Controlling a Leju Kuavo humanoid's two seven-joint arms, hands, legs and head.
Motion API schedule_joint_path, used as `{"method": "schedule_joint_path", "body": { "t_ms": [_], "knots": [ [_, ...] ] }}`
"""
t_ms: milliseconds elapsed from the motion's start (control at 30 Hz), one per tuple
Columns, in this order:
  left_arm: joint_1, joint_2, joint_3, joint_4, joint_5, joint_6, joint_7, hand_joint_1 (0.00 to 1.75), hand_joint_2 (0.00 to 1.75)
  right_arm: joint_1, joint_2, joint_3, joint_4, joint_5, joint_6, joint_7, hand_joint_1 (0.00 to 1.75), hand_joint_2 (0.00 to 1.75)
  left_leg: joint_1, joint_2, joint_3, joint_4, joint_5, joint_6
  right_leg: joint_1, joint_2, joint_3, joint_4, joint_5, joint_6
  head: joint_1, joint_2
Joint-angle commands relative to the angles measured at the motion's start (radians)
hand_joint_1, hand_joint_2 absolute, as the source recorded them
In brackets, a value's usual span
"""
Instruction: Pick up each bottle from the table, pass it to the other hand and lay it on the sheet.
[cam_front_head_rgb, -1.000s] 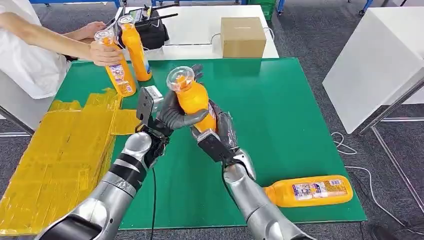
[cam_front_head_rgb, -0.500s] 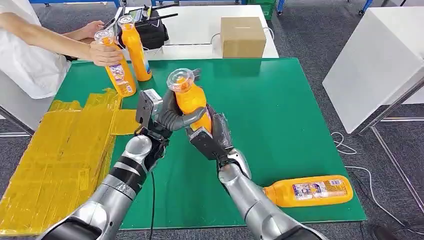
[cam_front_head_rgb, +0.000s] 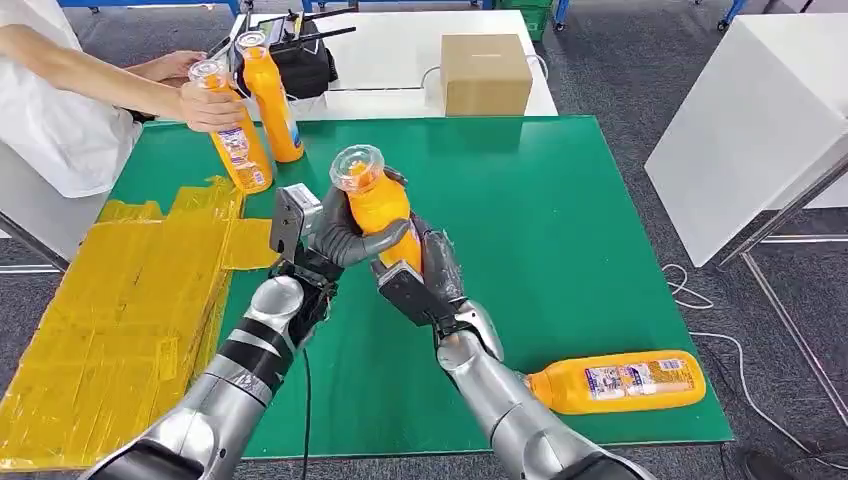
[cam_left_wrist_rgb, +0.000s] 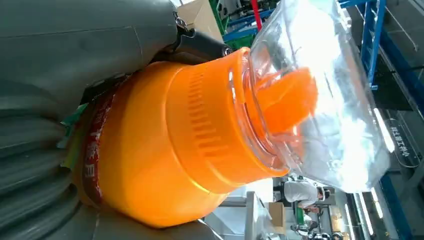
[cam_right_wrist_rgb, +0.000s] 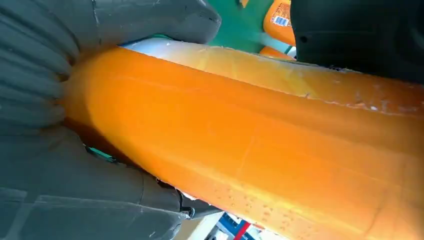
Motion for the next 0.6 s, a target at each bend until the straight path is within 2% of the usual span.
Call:
{"method": "schedule_joint_path", "body": {
  "t_ms": [33, 233, 267, 300, 333, 433, 600],
  "knots": [
    [-0.039, -0.007, -0.047, 0.032, -0.014, 0.02, 0.006, 1.75, 1.75, 0.009, -0.014, 0.042, 0.01, 0.074, 0.003, -0.017, 1.75, 1.75, 0.001, -0.002, 0.003, 0.0, -0.001, -0.001, 0.001, -0.002, 0.004, -0.001, -0.002, -0.001, 0.0, 0.0],
    [-0.044, -0.003, -0.031, 0.038, -0.016, 0.026, 0.005, 1.75, 1.75, 0.025, -0.033, -0.009, -0.101, 0.093, 0.002, -0.023, 1.75, 1.75, 0.0, -0.002, 0.001, 0.0, 0.0, 0.0, 0.001, -0.002, 0.002, 0.0, -0.001, -0.001, 0.0, 0.0],
    [-0.044, -0.002, -0.027, 0.037, -0.016, 0.028, 0.006, 1.75, 1.75, 0.035, -0.037, -0.016, -0.138, 0.096, 0.003, -0.024, 1.66, 1.75, 0.002, -0.002, 0.003, 0.001, -0.002, -0.001, 0.002, -0.003, 0.004, -0.001, -0.002, -0.001, 0.0, 0.0],
    [-0.044, -0.001, -0.025, 0.036, -0.017, 0.03, 0.007, 1.75, 1.75, 0.043, -0.038, -0.023, -0.163, 0.097, 0.002, -0.025, 0.66, 1.75, 0.001, -0.002, 0.001, 0.0, -0.001, -0.001, 0.001, -0.002, 0.002, 0.0, -0.001, -0.001, 0.0, 0.0],
    [-0.043, 0.0, -0.019, 0.032, -0.019, 0.037, 0.007, 1.75, 1.75, 0.063, -0.04, -0.038, -0.219, 0.095, -0.012, -0.032, 0.0, 1.75, 0.002, -0.002, 0.005, 0.001, -0.003, -0.001, 0.003, -0.003, 0.007, -0.001, -0.002, -0.002, 0.0, 0.0],
    [-0.058, 0.012, -0.005, 0.034, -0.039, 0.068, 0.016, 1.75, 1.75, 0.113, -0.058, -0.041, -0.371, 0.103, -0.001, -0.01, 0.0, 1.75, 0.001, -0.001, 0.002, 0.001, -0.002, -0.001, 0.001, -0.002, 0.003, 0.0, -0.002, -0.001, 0.0, 0.0],
    [-0.062, 0.013, -0.002, 0.036, -0.041, 0.068, 0.018, 1.75, 1.75, 0.12, -0.061, -0.039, -0.383, 0.105, 0.003, -0.003, 0.0, 1.75, 0.001, -0.001, 0.002, 0.0, -0.001, -0.001, 0.001, -0.001, 0.002, 0.0, -0.001, -0.001, 0.0, 0.0]
  ]
}}
